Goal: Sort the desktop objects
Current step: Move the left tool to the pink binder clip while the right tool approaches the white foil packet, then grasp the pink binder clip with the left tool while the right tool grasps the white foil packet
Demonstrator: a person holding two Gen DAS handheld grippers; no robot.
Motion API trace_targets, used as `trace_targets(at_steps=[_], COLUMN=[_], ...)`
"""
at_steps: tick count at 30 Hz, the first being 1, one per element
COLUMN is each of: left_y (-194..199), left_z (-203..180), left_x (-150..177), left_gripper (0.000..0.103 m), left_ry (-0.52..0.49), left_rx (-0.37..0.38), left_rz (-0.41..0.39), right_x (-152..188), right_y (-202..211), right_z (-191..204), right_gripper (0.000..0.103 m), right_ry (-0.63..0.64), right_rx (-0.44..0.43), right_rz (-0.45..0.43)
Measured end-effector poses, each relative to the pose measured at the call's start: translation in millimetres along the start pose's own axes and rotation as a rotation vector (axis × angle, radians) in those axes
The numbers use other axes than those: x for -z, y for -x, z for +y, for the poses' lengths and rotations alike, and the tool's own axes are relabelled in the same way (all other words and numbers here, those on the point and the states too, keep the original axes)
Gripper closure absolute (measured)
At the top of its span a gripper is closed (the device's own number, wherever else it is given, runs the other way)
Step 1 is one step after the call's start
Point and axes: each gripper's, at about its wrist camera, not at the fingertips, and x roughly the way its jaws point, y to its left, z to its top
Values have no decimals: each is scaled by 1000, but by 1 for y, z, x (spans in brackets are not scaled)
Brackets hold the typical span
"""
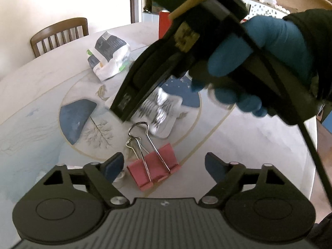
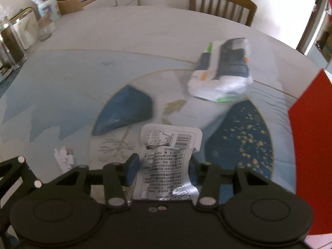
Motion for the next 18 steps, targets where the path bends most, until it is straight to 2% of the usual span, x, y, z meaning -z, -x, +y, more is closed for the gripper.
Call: trace_targets(at_steps=[4, 8, 12, 15, 18], left_y=[-4, -13, -16, -17, -16], left_z=[-4, -6, -5, -4, -7], left_x=[1, 2, 1, -2, -2], left_gripper=[19, 31, 35, 45, 45], left_ry=[-17, -21, -32, -37, -36], left_rx=[-13, -19, -21, -20, -20], left_rz=[9, 27, 22, 19, 19], right_x=[6, 11, 19, 29, 40], right_y=[3, 6, 11, 16, 24], right_z=[-17, -28, -33, -37, -42], right_gripper=[57, 57, 57, 57, 58], right_ry=[-42, -65, -72, -77, -93], right_rx=[23, 34, 37, 40, 42], right_rz=[-3, -3, -5, -7, 0])
